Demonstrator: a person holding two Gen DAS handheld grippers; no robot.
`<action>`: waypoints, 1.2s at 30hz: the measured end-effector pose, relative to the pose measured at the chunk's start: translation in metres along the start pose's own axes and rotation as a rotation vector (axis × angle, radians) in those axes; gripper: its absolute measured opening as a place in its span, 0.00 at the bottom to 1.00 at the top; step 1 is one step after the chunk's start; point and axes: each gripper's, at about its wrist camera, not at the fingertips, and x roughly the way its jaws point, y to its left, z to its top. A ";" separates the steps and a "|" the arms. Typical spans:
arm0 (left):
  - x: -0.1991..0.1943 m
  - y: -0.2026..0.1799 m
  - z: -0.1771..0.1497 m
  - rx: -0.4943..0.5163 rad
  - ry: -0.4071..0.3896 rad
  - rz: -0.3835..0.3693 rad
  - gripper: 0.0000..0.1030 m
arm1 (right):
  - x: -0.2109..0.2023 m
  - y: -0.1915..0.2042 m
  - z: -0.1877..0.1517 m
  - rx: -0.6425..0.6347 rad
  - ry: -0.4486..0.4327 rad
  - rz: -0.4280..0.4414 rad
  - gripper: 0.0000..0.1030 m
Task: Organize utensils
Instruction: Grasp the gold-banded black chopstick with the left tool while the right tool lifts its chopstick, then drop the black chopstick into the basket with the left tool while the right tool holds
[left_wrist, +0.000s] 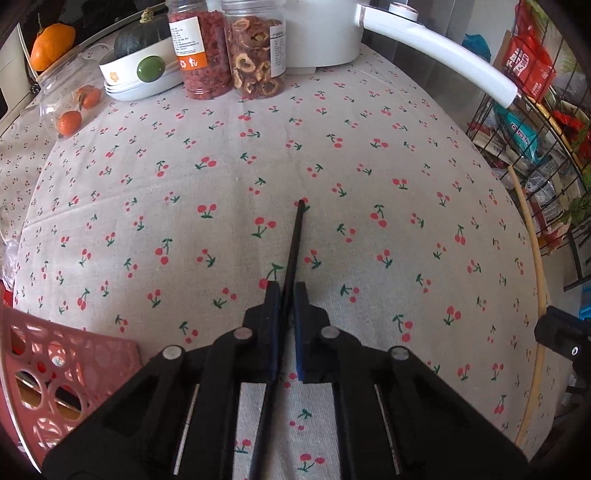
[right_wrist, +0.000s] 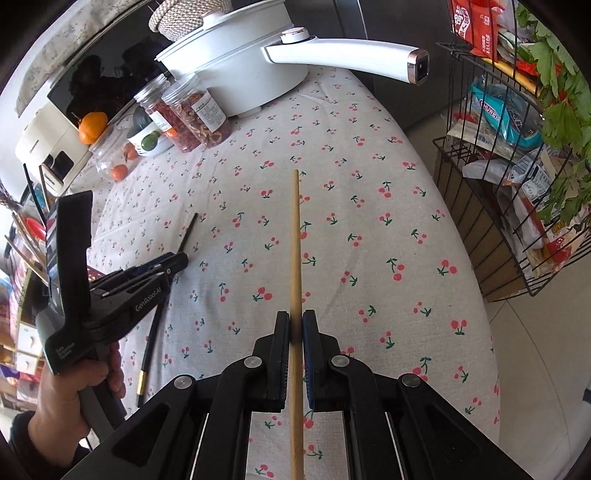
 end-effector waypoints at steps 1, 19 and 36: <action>-0.002 0.000 -0.003 0.007 0.007 -0.008 0.07 | -0.002 0.002 -0.001 0.003 -0.010 0.005 0.07; -0.177 0.032 -0.066 0.096 -0.351 -0.231 0.06 | -0.089 0.043 -0.019 -0.027 -0.324 0.096 0.07; -0.302 0.118 -0.075 -0.046 -0.814 -0.225 0.06 | -0.157 0.125 -0.018 -0.193 -0.533 0.243 0.07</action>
